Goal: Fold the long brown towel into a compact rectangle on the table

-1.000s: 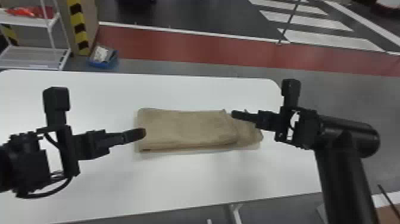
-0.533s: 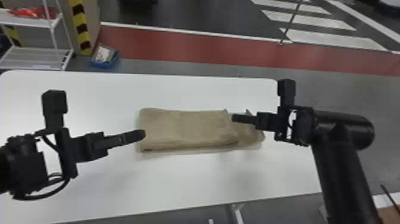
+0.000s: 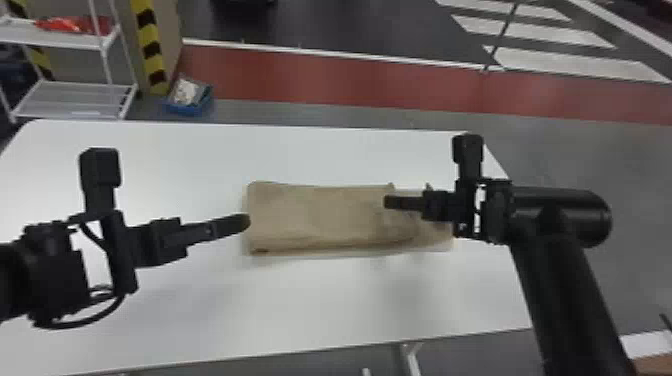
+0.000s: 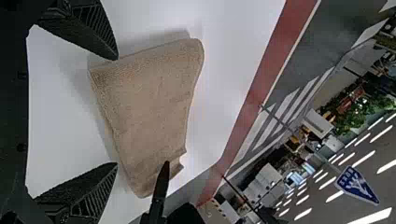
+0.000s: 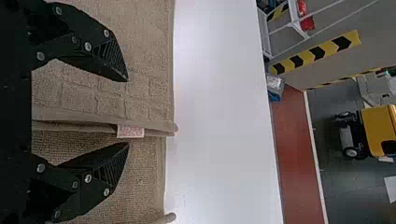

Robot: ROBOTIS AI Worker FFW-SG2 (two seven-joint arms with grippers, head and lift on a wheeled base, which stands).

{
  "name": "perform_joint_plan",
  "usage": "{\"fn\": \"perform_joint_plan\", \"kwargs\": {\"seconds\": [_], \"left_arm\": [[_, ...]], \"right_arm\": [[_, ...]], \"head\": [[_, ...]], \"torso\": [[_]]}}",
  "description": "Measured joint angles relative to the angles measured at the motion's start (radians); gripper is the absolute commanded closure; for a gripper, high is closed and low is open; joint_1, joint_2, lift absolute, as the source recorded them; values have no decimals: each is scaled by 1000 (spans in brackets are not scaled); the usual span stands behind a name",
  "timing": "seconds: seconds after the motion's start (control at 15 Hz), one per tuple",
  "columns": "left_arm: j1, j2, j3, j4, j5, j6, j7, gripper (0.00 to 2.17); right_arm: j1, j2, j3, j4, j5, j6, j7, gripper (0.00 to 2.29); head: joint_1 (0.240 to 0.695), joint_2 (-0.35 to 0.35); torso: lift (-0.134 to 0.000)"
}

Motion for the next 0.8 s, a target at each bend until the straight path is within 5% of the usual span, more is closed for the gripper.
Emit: {"fn": "perform_joint_plan", "kwargs": {"seconds": [0.47,0.6,0.8], "left_arm": [[4,-3,3,-1,2,18,-1,87],[2,-8,-2,2,-1,18,0,87],[-1,-8,-2,5,-3,20,0,87]], "right_arm": [[-27,2,26,49,30,0,-6,485],[-32,2,35,58,37,0,-5,593],[-42,3,46,79,35,13,-3,1089]], "head": [[695,-193],[695,-196],[695,-194]], "torso": [[-120],[-120],[-120]]}}
